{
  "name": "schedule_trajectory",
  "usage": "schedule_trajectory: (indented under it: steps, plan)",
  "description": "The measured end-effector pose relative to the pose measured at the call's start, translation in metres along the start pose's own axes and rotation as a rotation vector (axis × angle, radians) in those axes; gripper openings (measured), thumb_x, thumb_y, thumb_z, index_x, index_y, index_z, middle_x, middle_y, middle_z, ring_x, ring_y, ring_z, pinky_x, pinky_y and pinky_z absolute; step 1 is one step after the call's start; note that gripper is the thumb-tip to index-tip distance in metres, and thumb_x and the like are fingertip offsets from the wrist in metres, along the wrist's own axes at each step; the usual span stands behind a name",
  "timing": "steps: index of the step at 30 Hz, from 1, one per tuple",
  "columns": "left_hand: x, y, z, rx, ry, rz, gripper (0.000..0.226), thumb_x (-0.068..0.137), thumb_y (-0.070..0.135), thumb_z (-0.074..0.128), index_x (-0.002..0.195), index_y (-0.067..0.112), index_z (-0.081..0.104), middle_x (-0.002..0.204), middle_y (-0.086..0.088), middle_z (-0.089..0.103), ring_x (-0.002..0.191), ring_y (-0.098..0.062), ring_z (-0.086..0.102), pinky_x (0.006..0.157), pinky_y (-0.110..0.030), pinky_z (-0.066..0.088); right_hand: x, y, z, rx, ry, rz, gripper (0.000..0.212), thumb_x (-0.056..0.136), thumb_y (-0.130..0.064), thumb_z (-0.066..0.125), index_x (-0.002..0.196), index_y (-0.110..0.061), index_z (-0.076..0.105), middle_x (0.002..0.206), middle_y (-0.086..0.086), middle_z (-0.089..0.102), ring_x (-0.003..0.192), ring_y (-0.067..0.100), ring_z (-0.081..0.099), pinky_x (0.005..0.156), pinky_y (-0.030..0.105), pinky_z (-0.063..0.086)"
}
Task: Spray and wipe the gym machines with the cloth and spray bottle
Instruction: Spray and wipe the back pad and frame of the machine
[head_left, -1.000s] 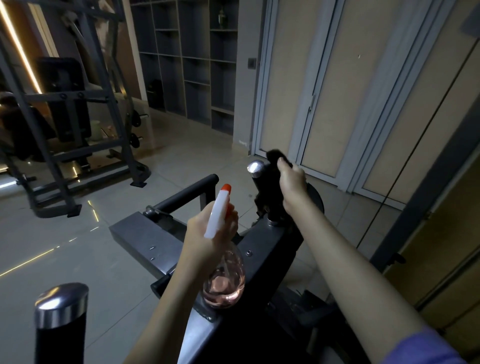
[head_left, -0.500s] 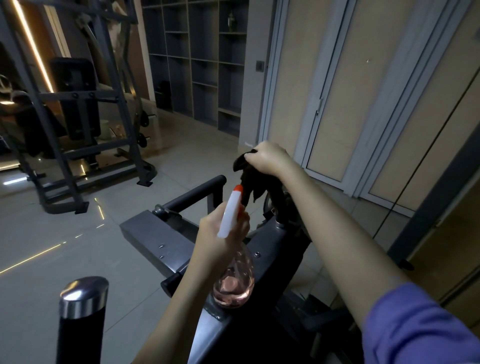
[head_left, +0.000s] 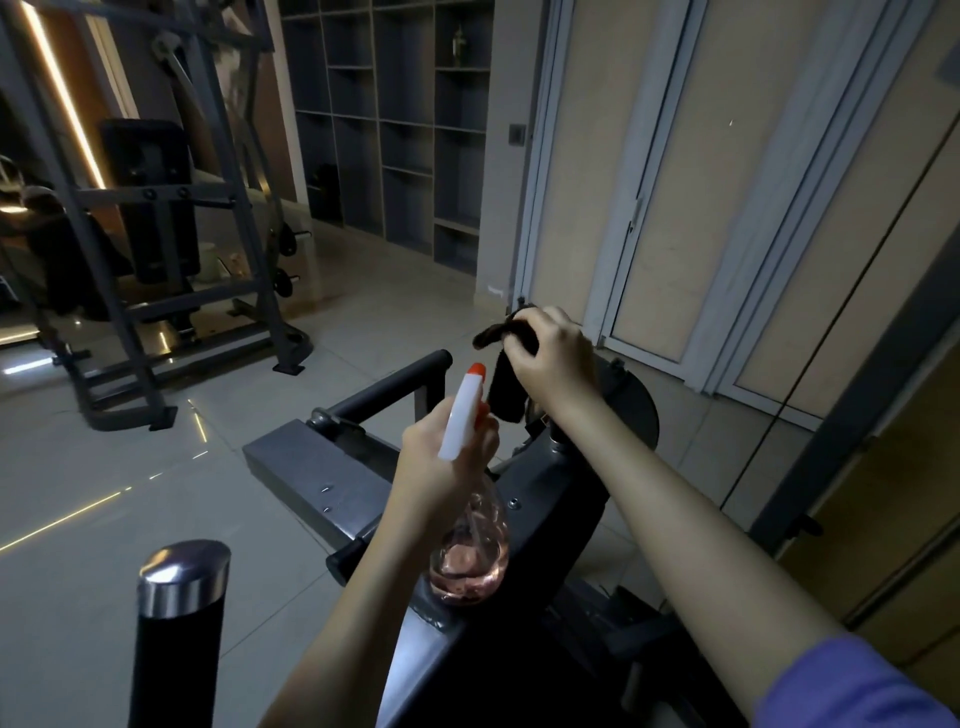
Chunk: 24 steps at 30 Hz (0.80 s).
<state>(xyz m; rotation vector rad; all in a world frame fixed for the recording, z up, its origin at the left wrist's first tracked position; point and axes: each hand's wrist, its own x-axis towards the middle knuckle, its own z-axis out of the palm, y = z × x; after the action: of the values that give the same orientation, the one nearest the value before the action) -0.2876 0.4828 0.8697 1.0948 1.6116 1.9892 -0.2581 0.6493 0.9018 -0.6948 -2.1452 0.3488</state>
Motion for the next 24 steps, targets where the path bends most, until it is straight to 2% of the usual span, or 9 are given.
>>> schedule_trajectory:
  steps: [3,6,9,12,13,15,18,21,24]
  plan:
    - [-0.001,0.0,0.0,0.008,0.005,0.003,0.033,0.088,0.024,0.054,0.056,0.031,0.051,0.05,0.014,0.04,0.049,-0.003,0.032,0.05,-0.017,0.029,0.011,-0.002,-0.006,0.304,0.001,0.305,0.032,0.098,-0.02,0.043,0.12,-0.007,0.061,0.076,0.002,0.059,0.059,0.008,0.051,0.046,0.009,0.036]
    - [-0.002,0.001,0.0,0.028,-0.013,0.018,0.023,0.085,0.031,0.053,0.064,0.022,0.051,0.052,0.014,0.041,0.05,-0.003,0.033,0.05,-0.017,0.03,0.004,0.002,-0.004,0.385,0.004,0.311,0.035,0.098,-0.017,0.04,0.128,-0.006,0.055,0.098,0.01,0.065,0.083,0.017,0.06,0.07,0.022,0.047]
    - [-0.002,-0.003,-0.002,0.083,-0.01,0.056,0.016,0.086,0.034,0.055,0.072,0.035,0.062,0.06,0.007,0.053,0.054,-0.004,0.042,0.054,-0.019,0.037,-0.026,0.014,0.005,0.346,0.011,0.159,0.04,0.098,-0.009,0.042,0.138,-0.01,0.044,0.138,0.011,0.049,0.124,0.02,0.047,0.094,0.016,0.037]
    - [-0.004,0.0,0.0,0.012,-0.005,0.026,0.029,0.086,0.038,0.055,0.067,0.016,0.056,0.056,0.007,0.041,0.052,-0.005,0.035,0.052,-0.018,0.032,-0.063,0.046,0.014,0.189,-0.037,0.165,0.059,0.094,0.004,0.041,0.147,-0.018,0.029,0.152,0.01,0.029,0.127,0.028,0.046,0.1,0.026,0.043]
    - [-0.004,0.001,0.0,-0.016,-0.009,0.008,0.034,0.085,0.043,0.056,0.058,0.022,0.052,0.053,0.011,0.039,0.05,-0.003,0.033,0.05,-0.016,0.03,-0.071,0.06,0.016,0.185,-0.05,0.219,0.058,0.094,0.003,0.041,0.147,-0.018,0.031,0.152,0.011,0.029,0.127,0.029,0.046,0.102,0.033,0.043]
    - [-0.003,0.003,0.0,-0.007,-0.025,-0.006,0.037,0.08,0.051,0.055,0.051,0.03,0.048,0.049,0.015,0.04,0.047,-0.001,0.035,0.047,-0.014,0.03,-0.078,0.081,0.014,0.308,-0.006,0.408,0.048,0.096,-0.001,0.041,0.142,-0.015,0.04,0.147,0.01,0.038,0.132,0.026,0.042,0.106,0.031,0.036]
    - [-0.002,0.004,0.0,0.016,-0.017,0.007,0.032,0.084,0.04,0.055,0.053,0.036,0.05,0.049,0.016,0.043,0.046,0.001,0.037,0.046,-0.013,0.031,-0.065,0.081,0.009,0.554,0.146,0.62,0.045,0.097,-0.006,0.039,0.141,-0.017,0.04,0.142,0.005,0.043,0.128,0.013,0.041,0.098,0.025,0.034]
    - [0.001,-0.002,0.001,0.007,0.018,0.009,0.042,0.094,0.02,0.056,0.055,0.032,0.046,0.049,0.015,0.04,0.046,0.001,0.033,0.047,-0.014,0.029,-0.046,0.049,0.019,0.617,0.073,0.462,0.046,0.098,-0.013,0.037,0.144,-0.018,0.036,0.15,0.001,0.033,0.134,0.011,0.031,0.101,0.021,0.025]
    - [0.001,-0.004,0.001,0.024,0.034,0.044,0.03,0.093,0.019,0.056,0.064,0.019,0.046,0.051,0.014,0.041,0.046,0.0,0.033,0.046,-0.013,0.029,-0.047,0.039,0.032,0.534,0.037,0.31,0.056,0.088,-0.033,0.039,0.142,-0.019,0.037,0.148,0.003,0.033,0.133,0.016,0.033,0.104,0.028,0.028]
